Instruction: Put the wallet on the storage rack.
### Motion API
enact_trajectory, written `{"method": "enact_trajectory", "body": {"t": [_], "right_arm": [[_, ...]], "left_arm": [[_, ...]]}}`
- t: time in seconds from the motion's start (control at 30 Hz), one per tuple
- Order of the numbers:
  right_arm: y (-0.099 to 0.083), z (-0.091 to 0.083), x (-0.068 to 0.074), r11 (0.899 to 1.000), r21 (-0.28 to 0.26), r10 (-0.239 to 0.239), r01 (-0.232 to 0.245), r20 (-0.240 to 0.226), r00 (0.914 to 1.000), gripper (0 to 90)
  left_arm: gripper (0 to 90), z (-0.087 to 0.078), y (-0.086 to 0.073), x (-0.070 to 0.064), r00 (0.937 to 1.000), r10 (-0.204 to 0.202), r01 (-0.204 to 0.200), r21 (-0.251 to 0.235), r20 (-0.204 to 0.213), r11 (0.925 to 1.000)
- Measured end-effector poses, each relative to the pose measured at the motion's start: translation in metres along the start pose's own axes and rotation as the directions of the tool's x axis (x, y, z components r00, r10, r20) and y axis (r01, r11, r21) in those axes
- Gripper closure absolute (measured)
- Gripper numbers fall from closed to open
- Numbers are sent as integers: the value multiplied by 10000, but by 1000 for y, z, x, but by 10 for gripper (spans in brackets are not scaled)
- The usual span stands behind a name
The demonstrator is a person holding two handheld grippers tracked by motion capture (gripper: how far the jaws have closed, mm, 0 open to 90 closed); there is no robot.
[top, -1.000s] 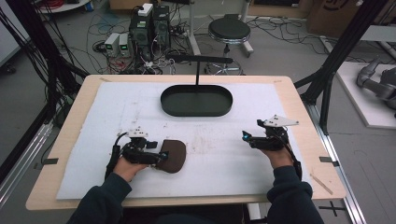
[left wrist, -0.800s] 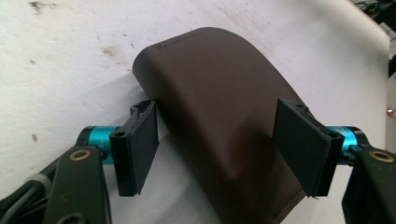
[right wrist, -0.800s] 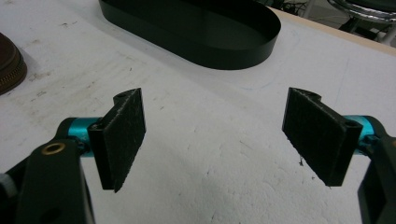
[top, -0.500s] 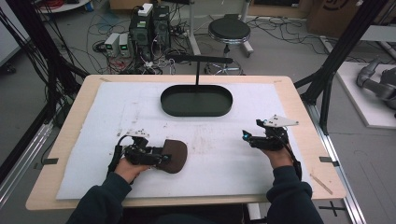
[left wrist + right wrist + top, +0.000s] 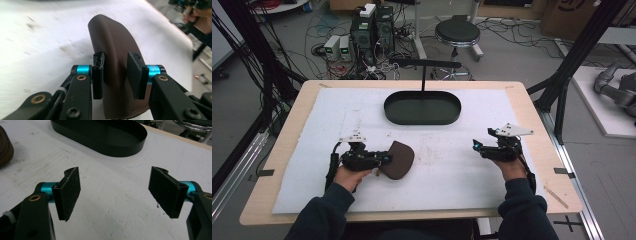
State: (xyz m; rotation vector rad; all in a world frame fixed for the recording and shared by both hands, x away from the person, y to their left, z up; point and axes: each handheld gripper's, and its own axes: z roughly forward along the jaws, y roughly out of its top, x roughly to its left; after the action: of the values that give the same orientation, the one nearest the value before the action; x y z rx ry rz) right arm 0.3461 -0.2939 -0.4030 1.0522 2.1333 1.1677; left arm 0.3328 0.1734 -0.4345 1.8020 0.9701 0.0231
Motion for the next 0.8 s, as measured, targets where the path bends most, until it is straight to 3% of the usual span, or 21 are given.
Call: {"method": "enact_trajectory", "body": {"t": [0.03,0.07,0.13,0.33,0.37,0.43,0.5,0.63,0.7,0.8], "right_arm": [[0,0,0,10000,0,0,0,0,10000,260],[0,0,1,10000,-26,-16,16,-6,10000,260],[0,0,1,10000,-31,-46,46,16,10000,260],[0,-1,1,10000,-42,-89,89,38,10000,260],[0,-1,1,9999,-36,-94,94,53,9999,260],[0,-1,1,10000,-35,-91,91,47,9999,260],[0,-1,1,10000,-19,-70,70,36,10000,260],[0,-1,2,10000,-11,-86,86,53,9999,260],[0,-1,2,9999,-21,-128,128,29,9999,260],[0,-1,2,9999,-48,-117,117,22,9999,260]], "left_arm": [[683,0,0,0,10000,0,0,0,0,10000],[686,-7,4,2,9982,310,-317,-139,-517,9994],[695,-12,7,3,9961,399,-426,-333,-790,9985],[712,-26,14,8,9782,855,-971,-528,-1892,9939],[714,-27,15,7,9714,1061,-1179,-438,-2126,9921],[715,-29,19,4,9520,1504,-1638,-286,-2664,9861],[715,-28,23,-2,9332,2064,-2140,66,-2943,9768],[714,-22,26,-12,9087,2789,-2809,392,-3108,9589],[712,-19,27,-18,8982,3053,-3049,521,-3162,9510],[697,-17,27,-22,9013,3100,-3116,443,-3024,9492]]}}
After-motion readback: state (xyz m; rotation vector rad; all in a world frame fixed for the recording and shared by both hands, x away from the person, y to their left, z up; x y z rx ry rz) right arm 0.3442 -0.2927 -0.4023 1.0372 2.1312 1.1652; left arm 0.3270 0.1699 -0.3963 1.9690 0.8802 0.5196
